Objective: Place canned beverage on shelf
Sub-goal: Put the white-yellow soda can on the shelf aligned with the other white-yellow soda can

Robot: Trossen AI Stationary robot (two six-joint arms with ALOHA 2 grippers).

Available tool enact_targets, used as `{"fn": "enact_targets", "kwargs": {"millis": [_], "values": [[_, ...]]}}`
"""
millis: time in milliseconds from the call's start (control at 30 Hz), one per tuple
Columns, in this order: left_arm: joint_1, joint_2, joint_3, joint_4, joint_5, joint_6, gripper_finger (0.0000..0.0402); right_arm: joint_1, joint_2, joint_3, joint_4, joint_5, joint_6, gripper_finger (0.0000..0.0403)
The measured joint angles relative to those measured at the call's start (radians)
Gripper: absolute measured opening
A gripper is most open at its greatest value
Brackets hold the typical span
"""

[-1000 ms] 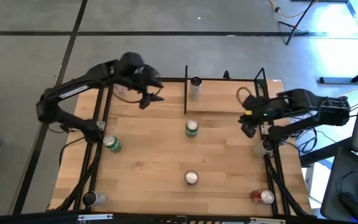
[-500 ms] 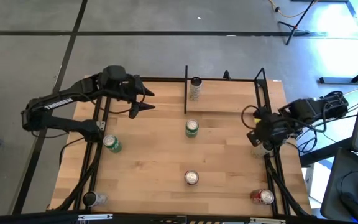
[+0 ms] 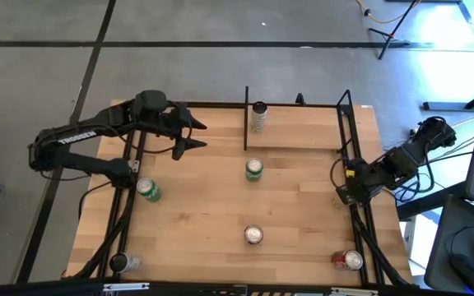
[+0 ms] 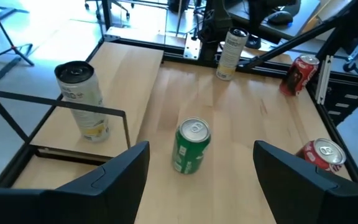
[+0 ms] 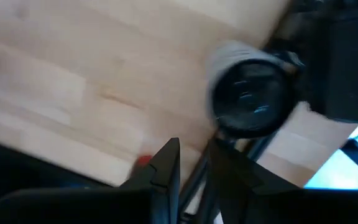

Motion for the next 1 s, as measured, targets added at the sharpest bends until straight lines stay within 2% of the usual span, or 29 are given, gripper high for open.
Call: {"fn": "enact_targets", "kwargs": {"millis": [200,400,833,1000], "values": [[-0.016,0.000,0.000,0.018,-0.024,-0.006,0.0273,0.000,-0.149,-0.070,0.002,0.021,0.127,0.0076],[-0.016,0.000,0.000,0.020,-0.024,-0.011,0.0273,0.000,-0.243,-0.073,0.002,0.035,0.137,0.0076],[-0.016,0.001,0.000,0.032,-0.078,-0.008,0.0273,-0.001,-0.278,-0.073,0.003,0.216,0.000,0.0079],[-0.016,0.001,0.000,0.032,-0.076,-0.015,0.0273,-0.001,-0.279,-0.073,0.003,0.196,-0.005,0.0127]]}}
